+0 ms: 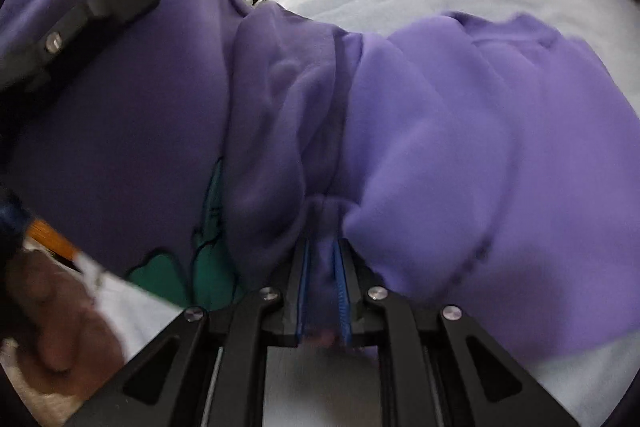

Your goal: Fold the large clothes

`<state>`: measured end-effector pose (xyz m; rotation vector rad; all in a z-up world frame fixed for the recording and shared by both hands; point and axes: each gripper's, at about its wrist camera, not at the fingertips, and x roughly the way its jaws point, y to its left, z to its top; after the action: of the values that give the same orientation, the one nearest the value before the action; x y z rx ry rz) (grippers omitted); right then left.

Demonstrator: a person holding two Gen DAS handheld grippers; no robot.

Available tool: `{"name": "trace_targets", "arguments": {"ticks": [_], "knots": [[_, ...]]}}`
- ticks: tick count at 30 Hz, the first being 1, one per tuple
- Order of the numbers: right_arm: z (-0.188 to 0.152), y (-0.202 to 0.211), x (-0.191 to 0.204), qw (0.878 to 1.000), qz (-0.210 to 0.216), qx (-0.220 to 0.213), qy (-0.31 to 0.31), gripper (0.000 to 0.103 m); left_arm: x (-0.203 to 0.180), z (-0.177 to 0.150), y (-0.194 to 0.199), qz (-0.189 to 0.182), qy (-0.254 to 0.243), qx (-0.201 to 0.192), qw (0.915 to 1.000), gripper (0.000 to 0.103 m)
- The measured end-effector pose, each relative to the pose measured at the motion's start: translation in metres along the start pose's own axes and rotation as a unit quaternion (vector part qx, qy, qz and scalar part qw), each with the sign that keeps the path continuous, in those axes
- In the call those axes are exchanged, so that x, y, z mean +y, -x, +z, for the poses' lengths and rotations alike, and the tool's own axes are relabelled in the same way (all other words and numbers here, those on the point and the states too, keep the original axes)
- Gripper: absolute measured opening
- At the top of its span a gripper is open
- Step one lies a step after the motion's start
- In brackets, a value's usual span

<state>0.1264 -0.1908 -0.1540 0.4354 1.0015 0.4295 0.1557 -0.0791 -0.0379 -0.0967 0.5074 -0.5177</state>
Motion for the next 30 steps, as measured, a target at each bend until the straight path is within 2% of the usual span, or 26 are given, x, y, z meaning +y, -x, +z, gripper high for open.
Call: {"name": "trace_targets", "arguments": {"ticks": [4,5,8,13,14,16,19,21,26,28,30], "knots": [[-0.005,0.061,-0.037,0.996,-0.064,-0.061,-0.016,0.013,-0.040,0.002,-0.035,-0.018,-0.032,0.033,0.9988,0.018],[-0.007,0.079,-0.050,0.992,-0.093,-0.080,-0.023,0.013,-0.049,0.001,-0.046,-0.024,-0.039,0.046,0.9979,0.018],[-0.013,0.114,-0.084,0.982,-0.143,-0.113,-0.053,0.013,-0.077,-0.010,-0.080,-0.038,-0.062,0.095,0.9928,0.018],[-0.024,0.132,-0.126,0.972,-0.172,-0.120,-0.102,0.013,-0.107,-0.051,-0.142,-0.004,-0.111,0.193,0.9748,0.018],[-0.026,0.132,-0.132,0.972,-0.174,-0.116,-0.110,0.013,-0.112,-0.058,-0.150,0.002,-0.127,0.202,0.9712,0.018],[-0.032,0.135,-0.139,0.972,-0.172,-0.111,-0.116,0.013,-0.122,-0.063,-0.151,0.018,-0.164,0.193,0.9672,0.019],[-0.028,0.134,-0.142,0.973,-0.168,-0.106,-0.118,0.013,-0.124,-0.057,-0.147,0.011,-0.169,0.194,0.9663,0.029],[-0.026,0.134,-0.141,0.974,-0.163,-0.105,-0.117,0.013,-0.119,-0.054,-0.141,-0.005,-0.155,0.196,0.9683,0.046],[-0.016,0.142,-0.136,0.977,-0.153,-0.105,-0.107,0.013,-0.117,-0.033,-0.120,-0.051,-0.127,0.194,0.9715,0.076],[-0.012,0.147,-0.134,0.977,-0.151,-0.106,-0.107,0.013,-0.114,-0.030,-0.109,-0.074,-0.114,0.198,0.9708,0.080],[-0.008,0.154,-0.132,0.977,-0.147,-0.109,-0.108,0.024,-0.115,-0.027,-0.099,-0.095,-0.104,0.208,0.9679,0.080]]}}
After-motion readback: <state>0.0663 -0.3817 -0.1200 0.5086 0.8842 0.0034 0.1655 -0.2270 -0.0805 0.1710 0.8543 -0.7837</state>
